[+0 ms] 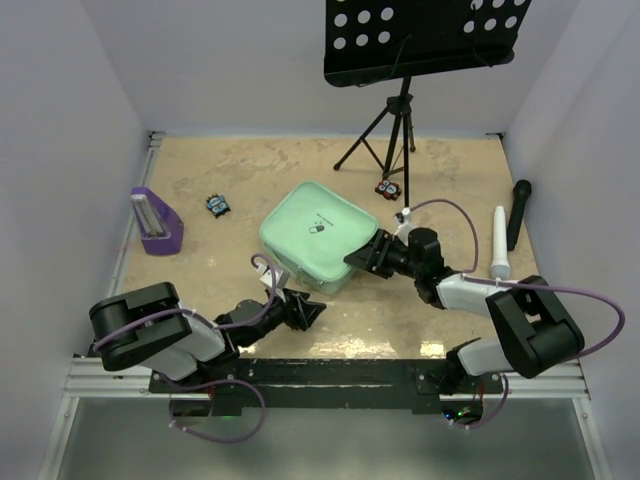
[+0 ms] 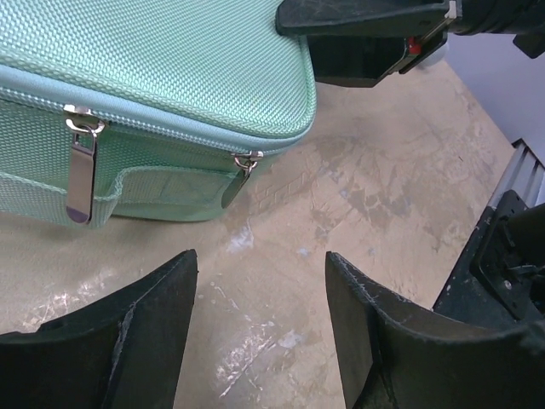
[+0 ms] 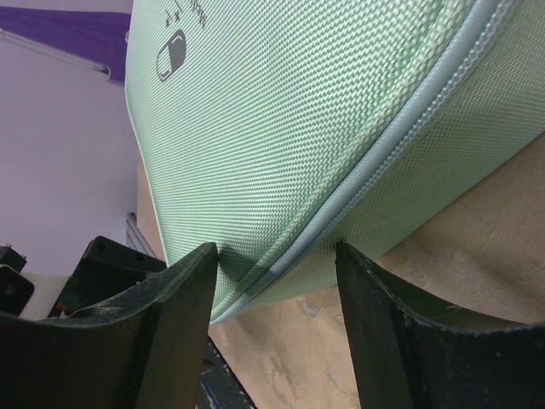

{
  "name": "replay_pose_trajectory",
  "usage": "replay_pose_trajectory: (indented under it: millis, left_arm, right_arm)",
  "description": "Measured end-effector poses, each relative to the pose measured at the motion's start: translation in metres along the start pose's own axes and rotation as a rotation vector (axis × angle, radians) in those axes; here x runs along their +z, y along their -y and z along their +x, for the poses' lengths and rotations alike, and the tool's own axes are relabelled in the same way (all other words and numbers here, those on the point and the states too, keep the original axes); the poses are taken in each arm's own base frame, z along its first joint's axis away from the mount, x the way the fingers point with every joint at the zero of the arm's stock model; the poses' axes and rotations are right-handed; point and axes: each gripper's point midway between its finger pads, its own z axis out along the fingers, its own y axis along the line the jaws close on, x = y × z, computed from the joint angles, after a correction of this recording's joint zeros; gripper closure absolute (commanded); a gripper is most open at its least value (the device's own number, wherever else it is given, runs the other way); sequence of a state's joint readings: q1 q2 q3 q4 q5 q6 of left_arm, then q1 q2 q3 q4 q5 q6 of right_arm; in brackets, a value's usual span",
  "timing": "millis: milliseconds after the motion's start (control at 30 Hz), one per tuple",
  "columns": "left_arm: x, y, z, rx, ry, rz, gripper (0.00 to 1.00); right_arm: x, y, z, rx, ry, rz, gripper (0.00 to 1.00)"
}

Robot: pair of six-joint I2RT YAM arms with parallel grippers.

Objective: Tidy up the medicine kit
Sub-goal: Zip the medicine box at the center of the board.

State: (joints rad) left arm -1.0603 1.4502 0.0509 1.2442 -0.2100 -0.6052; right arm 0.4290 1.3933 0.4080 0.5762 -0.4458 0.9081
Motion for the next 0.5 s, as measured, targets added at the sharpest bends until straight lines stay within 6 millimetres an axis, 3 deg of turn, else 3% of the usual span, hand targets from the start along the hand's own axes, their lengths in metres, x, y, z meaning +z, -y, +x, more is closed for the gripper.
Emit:
replay_pose_trajectory:
  millis: [500]
  left_arm:
    - [0.001,-0.02,0.005,0.069,0.0,-0.082,0.38]
  right_arm:
    - [0.004,-0.002,0.001,0.003,-0.022,-0.006,0.44]
